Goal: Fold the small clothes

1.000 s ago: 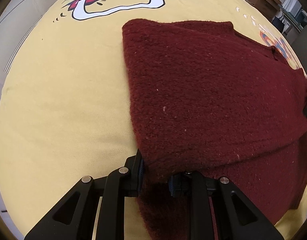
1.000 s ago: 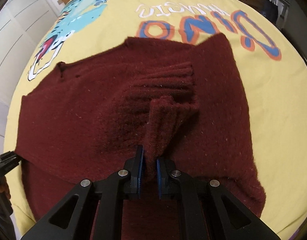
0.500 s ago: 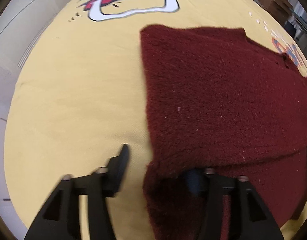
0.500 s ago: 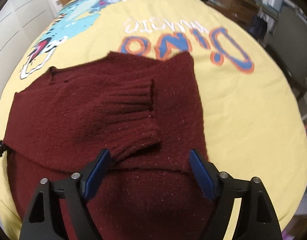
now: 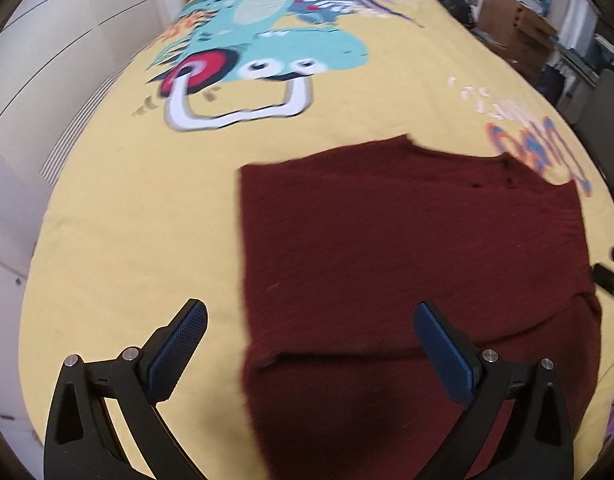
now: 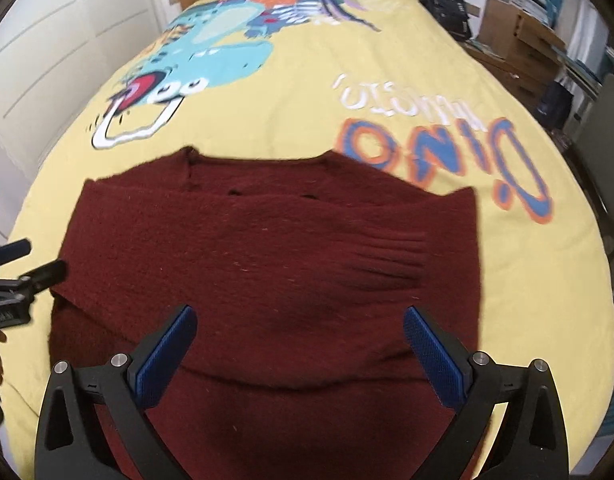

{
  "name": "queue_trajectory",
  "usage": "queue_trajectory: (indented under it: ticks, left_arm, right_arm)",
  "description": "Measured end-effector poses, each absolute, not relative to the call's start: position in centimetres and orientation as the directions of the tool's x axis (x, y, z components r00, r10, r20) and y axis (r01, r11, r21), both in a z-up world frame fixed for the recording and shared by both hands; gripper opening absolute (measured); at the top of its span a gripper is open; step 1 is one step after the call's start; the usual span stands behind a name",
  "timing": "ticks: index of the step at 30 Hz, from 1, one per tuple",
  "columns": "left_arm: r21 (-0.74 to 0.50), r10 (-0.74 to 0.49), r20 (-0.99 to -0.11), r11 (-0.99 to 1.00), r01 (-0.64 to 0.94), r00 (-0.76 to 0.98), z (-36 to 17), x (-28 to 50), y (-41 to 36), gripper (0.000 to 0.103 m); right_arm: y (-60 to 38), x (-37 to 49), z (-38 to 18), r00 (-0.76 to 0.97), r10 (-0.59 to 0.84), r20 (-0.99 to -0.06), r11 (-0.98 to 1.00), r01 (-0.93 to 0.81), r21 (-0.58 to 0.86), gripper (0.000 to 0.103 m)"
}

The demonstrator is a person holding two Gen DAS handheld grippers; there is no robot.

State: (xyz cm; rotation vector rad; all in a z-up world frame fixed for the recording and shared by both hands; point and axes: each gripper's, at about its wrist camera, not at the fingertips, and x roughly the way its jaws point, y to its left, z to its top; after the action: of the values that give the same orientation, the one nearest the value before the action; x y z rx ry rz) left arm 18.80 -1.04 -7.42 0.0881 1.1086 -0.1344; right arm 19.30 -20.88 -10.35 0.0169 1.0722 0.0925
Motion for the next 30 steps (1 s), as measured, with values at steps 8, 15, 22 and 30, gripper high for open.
queue_trajectory:
  ticks: [8, 15, 22, 30]
  left_arm:
    - [0.048, -0.033, -0.932, 0.976, 0.213, 0.361, -15.6, 23.1, -5.0, 0.102]
    - [0.079, -0.009, -0.922, 0.974, 0.211, 0.388, -17.3, 22.2, -3.5, 0.102]
    - [0.043, -0.036, -0.924, 0.98, 0.196, 0.38, -17.7, 22.2, -0.4, 0.102]
    - [0.042, -0.024, -0.934, 0.983, 0.177, 0.357, -17.2, 22.5, -0.6, 0.102]
  right_arm:
    - [-20.3, 20.7, -17.2, 0.392, 0.016, -0.92, 0.998, -0.066, -0.01, 0.103]
    - [-24.9, 19.9, -17.5, 0.408, -0.017, -0.913, 1.0, 0.016, -0.012, 0.103]
    - [-27.7, 18.7, -18.0, 0.423, 0.048, -0.905, 0.994, 0.064, 0.083, 0.102]
    - [-27.8, 16.1, -14.7, 0.488, 0.032, -0.872, 0.993, 0.087, 0.084, 0.102]
